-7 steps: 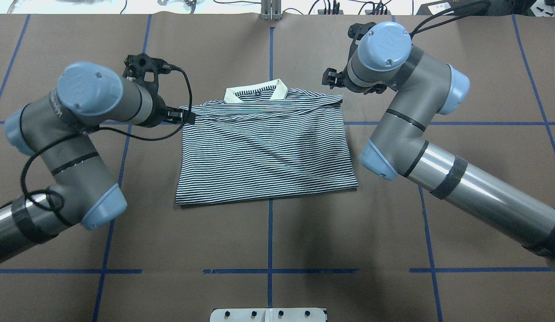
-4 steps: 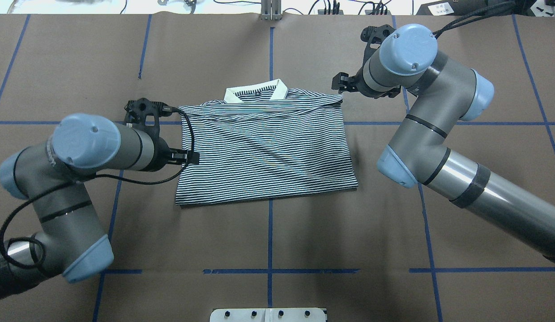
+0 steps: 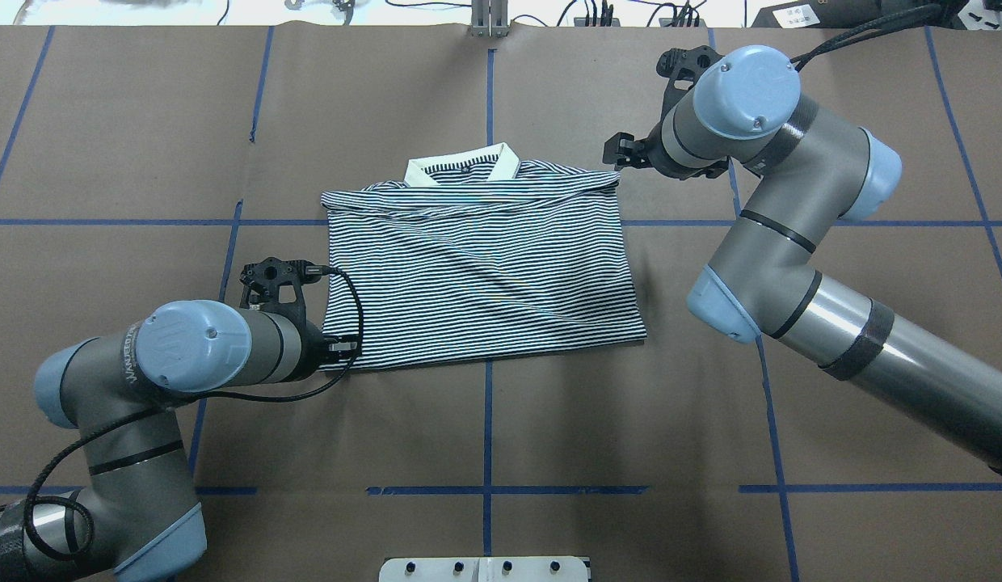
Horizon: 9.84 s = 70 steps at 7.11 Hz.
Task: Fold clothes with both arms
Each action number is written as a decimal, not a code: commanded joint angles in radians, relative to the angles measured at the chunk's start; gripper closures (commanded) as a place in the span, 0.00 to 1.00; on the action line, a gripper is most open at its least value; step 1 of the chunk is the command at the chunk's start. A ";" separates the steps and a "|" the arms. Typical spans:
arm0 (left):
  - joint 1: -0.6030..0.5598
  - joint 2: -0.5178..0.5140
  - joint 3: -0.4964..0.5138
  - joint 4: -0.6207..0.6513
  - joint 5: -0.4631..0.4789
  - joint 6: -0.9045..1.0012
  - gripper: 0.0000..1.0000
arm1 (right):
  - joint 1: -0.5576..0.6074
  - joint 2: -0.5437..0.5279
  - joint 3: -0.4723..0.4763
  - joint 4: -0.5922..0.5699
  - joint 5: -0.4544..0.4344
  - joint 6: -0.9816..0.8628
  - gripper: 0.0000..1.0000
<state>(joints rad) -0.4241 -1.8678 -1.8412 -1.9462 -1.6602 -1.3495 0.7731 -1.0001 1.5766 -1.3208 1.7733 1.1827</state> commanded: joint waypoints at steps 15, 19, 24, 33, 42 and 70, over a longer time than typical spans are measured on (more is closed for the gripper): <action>-0.111 -0.005 0.057 0.003 0.002 0.223 1.00 | -0.002 -0.002 -0.010 0.000 -0.005 0.000 0.00; -0.413 -0.193 0.512 -0.182 -0.001 0.518 1.00 | -0.003 0.001 -0.012 -0.001 -0.005 0.003 0.00; -0.485 -0.433 0.927 -0.387 0.065 0.640 0.01 | -0.006 0.017 -0.023 -0.001 -0.008 0.035 0.00; -0.525 -0.355 0.820 -0.439 -0.009 0.708 0.00 | -0.199 0.482 -0.682 0.305 -0.348 0.634 0.39; -0.519 -0.344 0.783 -0.441 -0.009 0.692 0.00 | -0.202 0.229 -0.328 0.208 -0.325 0.563 1.00; -0.489 -0.287 0.688 -0.439 -0.046 0.682 0.00 | -0.469 0.152 0.074 -0.572 -0.279 -0.077 1.00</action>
<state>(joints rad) -0.9127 -2.1553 -1.1541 -2.3853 -1.7058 -0.6660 0.3035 -0.8473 1.6459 -1.8695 1.4969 1.1062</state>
